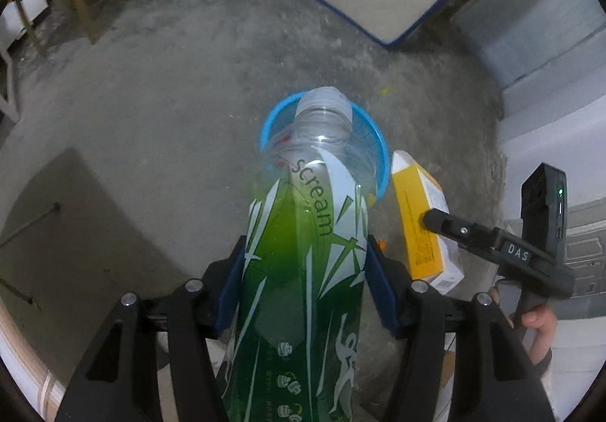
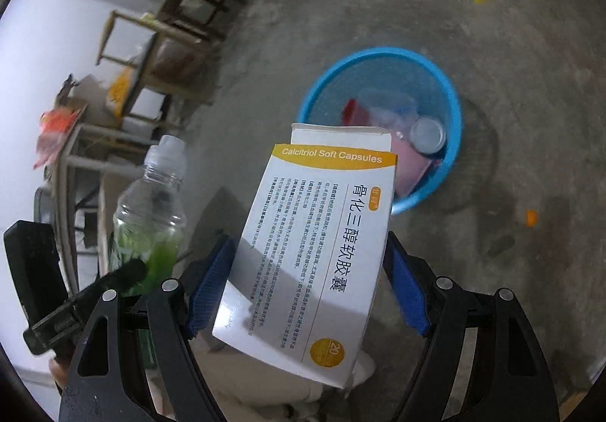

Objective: Collect trash
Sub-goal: 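Carry the bottle and box over the blue basket and open both tools, then move both open tools back over the table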

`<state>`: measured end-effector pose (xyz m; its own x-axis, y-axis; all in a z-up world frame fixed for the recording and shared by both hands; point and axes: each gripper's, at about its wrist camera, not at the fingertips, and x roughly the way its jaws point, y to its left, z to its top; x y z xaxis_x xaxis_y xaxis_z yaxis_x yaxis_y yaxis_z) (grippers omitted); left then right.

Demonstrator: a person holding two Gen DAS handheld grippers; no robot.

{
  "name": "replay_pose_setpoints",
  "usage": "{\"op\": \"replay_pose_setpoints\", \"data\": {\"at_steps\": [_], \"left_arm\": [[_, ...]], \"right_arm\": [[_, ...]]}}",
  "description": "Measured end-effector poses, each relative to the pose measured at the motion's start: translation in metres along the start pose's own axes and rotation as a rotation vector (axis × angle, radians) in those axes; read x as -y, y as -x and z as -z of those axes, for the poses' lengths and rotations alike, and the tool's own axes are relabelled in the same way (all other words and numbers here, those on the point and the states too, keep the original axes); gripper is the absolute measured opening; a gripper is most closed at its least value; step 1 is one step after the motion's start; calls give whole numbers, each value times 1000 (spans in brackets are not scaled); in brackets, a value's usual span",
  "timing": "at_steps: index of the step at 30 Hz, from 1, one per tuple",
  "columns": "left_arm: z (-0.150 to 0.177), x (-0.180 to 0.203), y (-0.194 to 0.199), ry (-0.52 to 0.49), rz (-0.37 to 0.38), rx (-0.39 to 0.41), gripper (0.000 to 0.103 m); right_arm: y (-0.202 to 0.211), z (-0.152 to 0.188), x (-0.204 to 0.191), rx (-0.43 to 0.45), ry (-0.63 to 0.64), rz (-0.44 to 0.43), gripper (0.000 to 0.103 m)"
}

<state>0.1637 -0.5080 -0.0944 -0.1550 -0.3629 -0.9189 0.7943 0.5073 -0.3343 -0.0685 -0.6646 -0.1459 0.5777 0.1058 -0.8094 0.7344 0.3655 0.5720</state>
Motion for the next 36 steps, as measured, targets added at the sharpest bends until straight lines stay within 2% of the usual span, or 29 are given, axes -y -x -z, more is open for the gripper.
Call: {"op": "replay_pose_setpoints", "data": {"at_steps": [2,4,6,10,12,16,22,28,33,36], "left_arm": [[-27,8,-22,15,17,-4,58],[-49,16,-34,10,31,24,60],[-62,20,-35,25,40,80,72],[-57,17,-23,71,93,108,75],[-48,13,-8,52,93,129,75],[-21,1,37,11,65,205,75],[34,-34,121,34,15,343,81],[112,-81,188,131,-29,473,84],[186,-117,222,200,-94,550,88],[228,-139,237,272,-126,586,90]], "right_arm": [[-11,-24,3,14,-7,33,76],[-23,-46,1,46,-19,57,79],[-33,-62,4,56,-24,99,82],[-48,-70,17,43,-26,157,85],[-51,-67,20,42,-17,168,85],[-48,-58,26,59,-13,161,85],[-21,-34,35,109,-34,106,85],[15,-5,42,154,-42,54,85],[40,14,36,180,-35,4,85],[49,23,19,179,-7,-27,85]]}}
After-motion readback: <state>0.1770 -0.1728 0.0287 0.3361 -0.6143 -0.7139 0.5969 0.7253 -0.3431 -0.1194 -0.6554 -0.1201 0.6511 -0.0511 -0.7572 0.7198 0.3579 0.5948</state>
